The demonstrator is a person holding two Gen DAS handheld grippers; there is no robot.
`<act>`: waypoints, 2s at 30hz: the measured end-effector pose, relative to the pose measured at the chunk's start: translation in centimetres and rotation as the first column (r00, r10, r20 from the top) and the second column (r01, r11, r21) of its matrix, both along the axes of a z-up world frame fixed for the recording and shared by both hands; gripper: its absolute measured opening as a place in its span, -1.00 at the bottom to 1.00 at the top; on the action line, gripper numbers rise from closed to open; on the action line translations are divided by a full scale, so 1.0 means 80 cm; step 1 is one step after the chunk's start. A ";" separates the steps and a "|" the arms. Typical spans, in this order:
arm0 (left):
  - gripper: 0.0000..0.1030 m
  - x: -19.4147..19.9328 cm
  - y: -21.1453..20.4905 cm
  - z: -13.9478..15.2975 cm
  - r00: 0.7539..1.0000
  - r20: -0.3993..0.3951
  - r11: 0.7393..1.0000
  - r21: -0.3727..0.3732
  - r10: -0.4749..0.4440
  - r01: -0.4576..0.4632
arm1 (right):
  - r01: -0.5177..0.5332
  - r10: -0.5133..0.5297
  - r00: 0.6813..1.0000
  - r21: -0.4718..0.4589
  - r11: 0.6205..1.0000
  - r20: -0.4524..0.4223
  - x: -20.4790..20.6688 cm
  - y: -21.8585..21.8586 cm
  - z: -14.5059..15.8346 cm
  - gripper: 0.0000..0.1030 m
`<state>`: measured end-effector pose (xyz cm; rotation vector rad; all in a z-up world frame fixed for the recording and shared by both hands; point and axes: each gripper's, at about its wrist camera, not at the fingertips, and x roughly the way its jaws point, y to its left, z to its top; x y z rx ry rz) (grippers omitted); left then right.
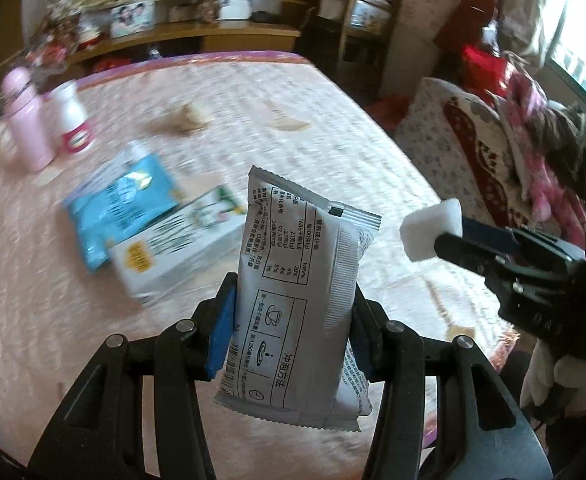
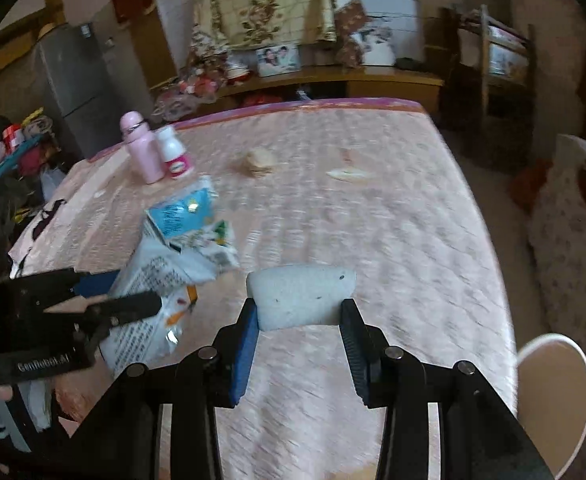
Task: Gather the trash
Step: 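Carry packet and white block over the white bucket and open both tools, then move both tools back over the remaining trash on the mattress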
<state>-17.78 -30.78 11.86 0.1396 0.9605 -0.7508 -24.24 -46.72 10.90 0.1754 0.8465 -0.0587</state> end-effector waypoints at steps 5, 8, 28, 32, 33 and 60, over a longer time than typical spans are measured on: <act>-0.07 -0.017 -0.053 0.005 0.997 0.000 0.997 -0.014 -0.072 0.072 | 0.096 -0.096 0.995 -0.031 0.995 -0.002 -0.044 -0.043 0.003 -0.23; -0.07 -0.028 -0.086 0.008 0.993 -0.007 0.993 -0.027 -0.116 0.116 | 0.161 -0.161 0.987 -0.045 0.986 -0.007 -0.071 -0.072 0.005 -0.23; -0.07 -0.095 -0.281 -0.001 0.940 -0.082 0.941 -0.097 -0.331 0.323 | 0.456 -0.461 0.886 -0.087 0.886 -0.056 -0.207 -0.224 -0.021 -0.23; -0.07 -0.109 -0.307 -0.005 0.929 -0.090 0.931 -0.101 -0.360 0.351 | 0.489 -0.495 0.866 -0.089 0.867 -0.066 -0.223 -0.242 -0.030 -0.23; -0.06 -0.113 -0.314 -0.005 0.926 -0.091 0.928 -0.103 -0.367 0.358 | 0.499 -0.505 0.861 -0.088 0.862 -0.069 -0.227 -0.247 -0.032 -0.23; 0.41 -0.116 -0.311 -0.004 0.927 -0.030 0.923 -0.114 -0.373 0.368 | 0.565 -0.568 0.819 -0.059 0.823 -0.077 -0.243 -0.275 -0.051 0.50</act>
